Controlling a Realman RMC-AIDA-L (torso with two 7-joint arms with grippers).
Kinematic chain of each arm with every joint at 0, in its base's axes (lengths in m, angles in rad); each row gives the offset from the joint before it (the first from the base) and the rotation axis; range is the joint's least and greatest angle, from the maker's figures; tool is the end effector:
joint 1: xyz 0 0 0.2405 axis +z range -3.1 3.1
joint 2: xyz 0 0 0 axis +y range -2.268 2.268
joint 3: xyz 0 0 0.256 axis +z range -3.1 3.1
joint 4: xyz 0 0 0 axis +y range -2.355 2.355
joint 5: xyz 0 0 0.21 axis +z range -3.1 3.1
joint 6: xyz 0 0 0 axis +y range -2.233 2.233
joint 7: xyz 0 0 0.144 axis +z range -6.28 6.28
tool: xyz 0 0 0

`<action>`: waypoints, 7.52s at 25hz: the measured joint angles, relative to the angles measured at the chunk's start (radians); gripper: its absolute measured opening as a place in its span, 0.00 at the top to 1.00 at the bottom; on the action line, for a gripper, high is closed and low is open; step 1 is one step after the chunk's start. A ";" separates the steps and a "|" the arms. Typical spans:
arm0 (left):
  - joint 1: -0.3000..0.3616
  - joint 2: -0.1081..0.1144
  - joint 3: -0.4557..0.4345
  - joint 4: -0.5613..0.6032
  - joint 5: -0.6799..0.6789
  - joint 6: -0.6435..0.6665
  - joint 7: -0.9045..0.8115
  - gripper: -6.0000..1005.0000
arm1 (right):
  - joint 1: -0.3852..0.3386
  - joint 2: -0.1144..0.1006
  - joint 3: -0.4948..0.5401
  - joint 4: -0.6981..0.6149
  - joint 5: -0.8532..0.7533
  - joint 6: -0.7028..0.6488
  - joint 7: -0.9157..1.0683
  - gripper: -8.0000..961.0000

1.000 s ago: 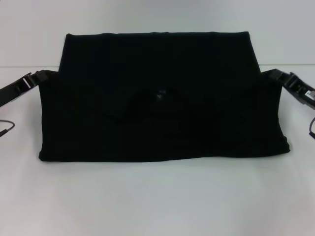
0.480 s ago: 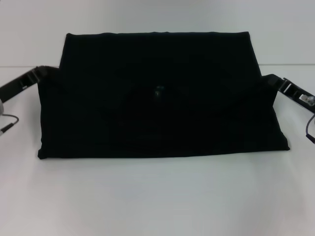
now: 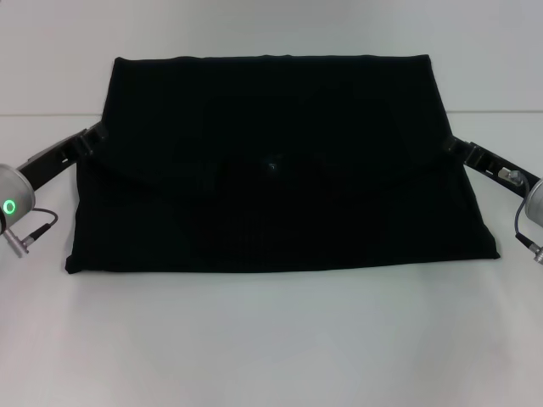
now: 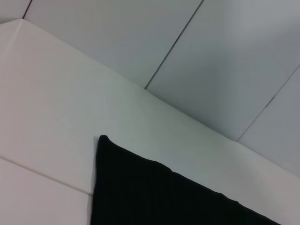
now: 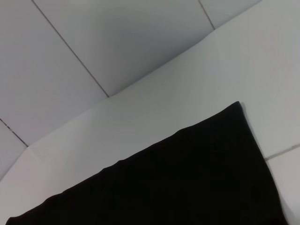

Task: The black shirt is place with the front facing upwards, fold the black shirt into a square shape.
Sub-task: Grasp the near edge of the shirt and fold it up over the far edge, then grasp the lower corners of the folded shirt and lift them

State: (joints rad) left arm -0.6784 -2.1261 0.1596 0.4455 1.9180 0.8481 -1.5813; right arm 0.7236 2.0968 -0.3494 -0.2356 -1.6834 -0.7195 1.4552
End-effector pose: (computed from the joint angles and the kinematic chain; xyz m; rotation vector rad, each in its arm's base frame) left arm -0.3226 0.4089 0.0208 -1.6563 -1.3094 -0.8332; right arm 0.3054 0.4173 -0.0207 -1.7053 1.3604 0.7929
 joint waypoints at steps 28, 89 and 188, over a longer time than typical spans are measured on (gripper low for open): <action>0.207 0.050 0.014 0.261 0.383 0.563 -0.386 0.08 | -0.159 -0.011 -0.391 -0.146 -0.231 -0.674 -0.110 0.08; 0.142 0.046 0.200 0.210 0.449 0.355 -0.407 0.83 | -0.160 -0.010 -0.390 -0.147 -0.189 -0.677 -0.111 0.08; 0.253 0.077 0.043 0.310 0.573 0.951 -0.508 0.93 | -0.078 -0.157 -0.364 -0.542 -0.920 -0.895 0.884 0.94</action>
State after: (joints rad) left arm -0.4257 -2.0491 0.2027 0.7553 2.4911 1.7994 -2.0895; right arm 0.6456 1.9394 -0.7133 -0.7777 -2.6031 -1.6142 2.3393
